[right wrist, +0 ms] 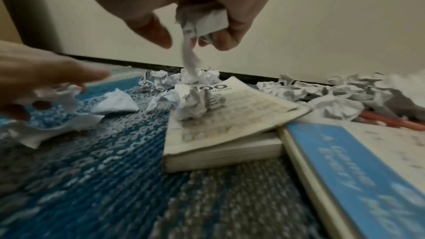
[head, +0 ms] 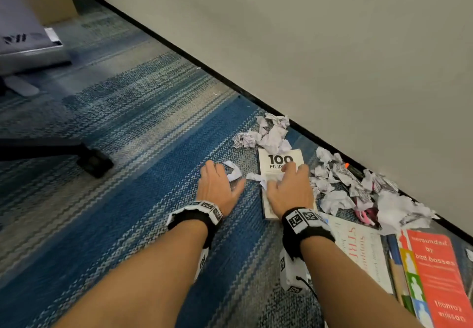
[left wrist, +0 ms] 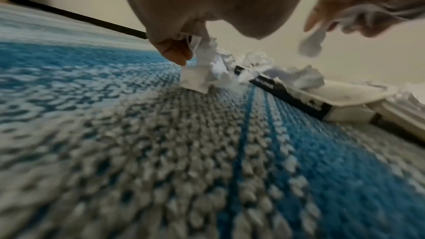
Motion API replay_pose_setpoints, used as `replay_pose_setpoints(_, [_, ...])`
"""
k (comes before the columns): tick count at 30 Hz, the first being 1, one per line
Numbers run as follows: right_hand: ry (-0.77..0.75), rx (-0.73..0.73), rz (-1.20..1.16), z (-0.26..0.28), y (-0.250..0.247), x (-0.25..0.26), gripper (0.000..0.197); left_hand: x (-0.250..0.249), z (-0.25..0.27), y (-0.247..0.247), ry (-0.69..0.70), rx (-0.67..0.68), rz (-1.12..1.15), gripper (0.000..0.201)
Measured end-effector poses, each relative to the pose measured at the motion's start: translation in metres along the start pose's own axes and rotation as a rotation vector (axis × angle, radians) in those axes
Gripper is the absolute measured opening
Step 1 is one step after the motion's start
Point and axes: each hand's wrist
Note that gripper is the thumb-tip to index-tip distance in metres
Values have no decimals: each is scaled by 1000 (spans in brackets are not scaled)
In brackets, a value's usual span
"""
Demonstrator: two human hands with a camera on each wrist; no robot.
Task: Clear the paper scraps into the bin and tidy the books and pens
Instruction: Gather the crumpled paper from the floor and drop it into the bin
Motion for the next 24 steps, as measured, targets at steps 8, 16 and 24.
replay_pose_setpoints(8, [-106, 198, 377, -11, 69, -2, 44, 6, -24, 44, 148, -24, -92, 49])
replay_pose_setpoints(16, [-116, 356, 113, -27, 55, -19, 22, 4, -50, 29, 199, 175, -156, 23])
replay_pose_setpoints(24, [-156, 607, 276, -70, -67, -24, 43, -29, -85, -23, 49, 415, -73, 33])
Point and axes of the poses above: each hand's wrist, its own z-axis away from the middle knuckle, its own y-axis out of the palm, x = y × z, and after that the axes turned 14 degrees about -y, right-handed
